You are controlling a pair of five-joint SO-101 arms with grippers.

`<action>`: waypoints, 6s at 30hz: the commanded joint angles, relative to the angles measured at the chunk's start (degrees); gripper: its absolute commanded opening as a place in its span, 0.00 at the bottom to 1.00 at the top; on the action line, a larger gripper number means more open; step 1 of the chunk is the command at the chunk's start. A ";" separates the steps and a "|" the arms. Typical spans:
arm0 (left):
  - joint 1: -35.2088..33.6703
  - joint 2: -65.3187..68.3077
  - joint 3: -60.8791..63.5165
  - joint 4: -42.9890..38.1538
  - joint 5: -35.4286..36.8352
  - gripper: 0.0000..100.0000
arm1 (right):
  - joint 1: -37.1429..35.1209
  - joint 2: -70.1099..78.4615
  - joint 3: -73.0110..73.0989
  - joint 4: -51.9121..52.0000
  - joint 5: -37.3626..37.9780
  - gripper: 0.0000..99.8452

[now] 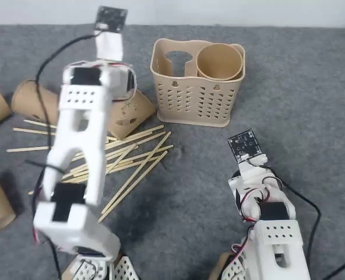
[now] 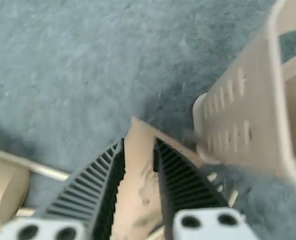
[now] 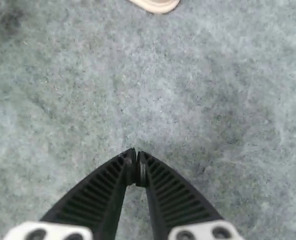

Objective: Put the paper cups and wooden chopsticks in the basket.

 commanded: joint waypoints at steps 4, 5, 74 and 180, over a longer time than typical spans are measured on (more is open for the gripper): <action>3.43 9.05 -5.32 -9.49 0.44 0.07 | 0.75 -1.36 -0.44 -1.27 -0.35 0.01; 3.78 10.29 -5.32 -10.90 0.44 0.07 | 0.75 -1.36 -0.44 -1.27 -0.18 0.01; 0.70 32.53 -37.93 30.77 -3.69 0.06 | 0.84 -1.36 -0.35 -1.27 2.64 0.01; -28.84 -57.49 53.23 22.51 -38.51 0.01 | 0.75 -1.27 0.00 -1.36 3.96 0.01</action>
